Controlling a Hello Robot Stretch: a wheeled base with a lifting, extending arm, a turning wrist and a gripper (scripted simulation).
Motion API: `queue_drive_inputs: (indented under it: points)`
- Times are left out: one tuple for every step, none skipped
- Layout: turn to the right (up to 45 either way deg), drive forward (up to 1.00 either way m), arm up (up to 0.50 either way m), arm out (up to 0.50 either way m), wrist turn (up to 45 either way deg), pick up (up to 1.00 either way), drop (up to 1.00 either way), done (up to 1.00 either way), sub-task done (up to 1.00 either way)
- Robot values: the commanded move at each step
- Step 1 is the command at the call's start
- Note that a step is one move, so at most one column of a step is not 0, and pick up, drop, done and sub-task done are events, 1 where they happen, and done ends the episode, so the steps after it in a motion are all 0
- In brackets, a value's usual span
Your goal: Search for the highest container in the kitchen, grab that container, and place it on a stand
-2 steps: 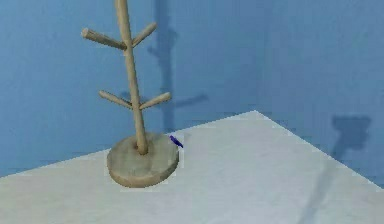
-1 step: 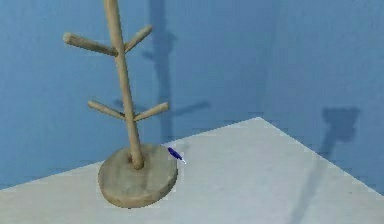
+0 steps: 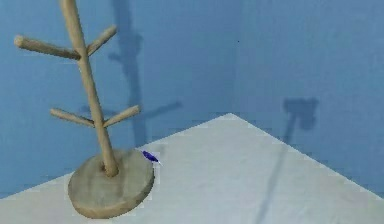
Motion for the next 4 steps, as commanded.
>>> queue_drive_inputs:
  points:
    - [0.0, 0.65, 0.0, 0.0, 0.0, 0.0, 0.0, 0.0, 0.0]
    - [-45.0, 0.0, 0.0, 0.0, 0.0, 0.0, 0.0, 0.0, 0.0]
    - [-45.0, 0.0, 0.0, 0.0, 0.0, 0.0, 0.0, 0.0, 0.0]
    - [-45.0, 0.0, 0.0, 0.0, 0.0, 0.0, 0.0, 0.0, 0.0]
